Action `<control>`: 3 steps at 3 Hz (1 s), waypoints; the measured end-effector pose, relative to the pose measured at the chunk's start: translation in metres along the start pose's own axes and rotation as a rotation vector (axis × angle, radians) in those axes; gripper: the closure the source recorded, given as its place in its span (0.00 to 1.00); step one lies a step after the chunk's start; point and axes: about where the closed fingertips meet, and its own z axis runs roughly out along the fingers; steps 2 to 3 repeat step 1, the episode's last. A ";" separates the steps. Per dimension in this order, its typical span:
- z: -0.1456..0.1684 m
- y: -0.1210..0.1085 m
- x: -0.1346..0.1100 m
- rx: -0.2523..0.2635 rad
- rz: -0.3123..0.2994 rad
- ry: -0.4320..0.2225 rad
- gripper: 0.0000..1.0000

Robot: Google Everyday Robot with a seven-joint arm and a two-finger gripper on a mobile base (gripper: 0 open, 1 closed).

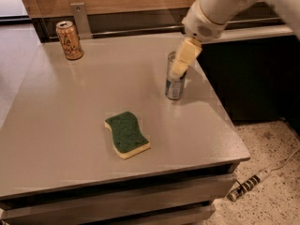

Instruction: Move redbull can near orange can

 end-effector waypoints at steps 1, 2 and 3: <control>0.090 -0.086 -0.018 0.081 0.126 0.045 0.00; 0.090 -0.086 -0.018 0.081 0.126 0.045 0.00; 0.090 -0.086 -0.018 0.081 0.126 0.045 0.00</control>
Offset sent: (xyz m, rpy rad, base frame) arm 0.0000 0.0000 0.0000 0.0000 0.0000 0.0000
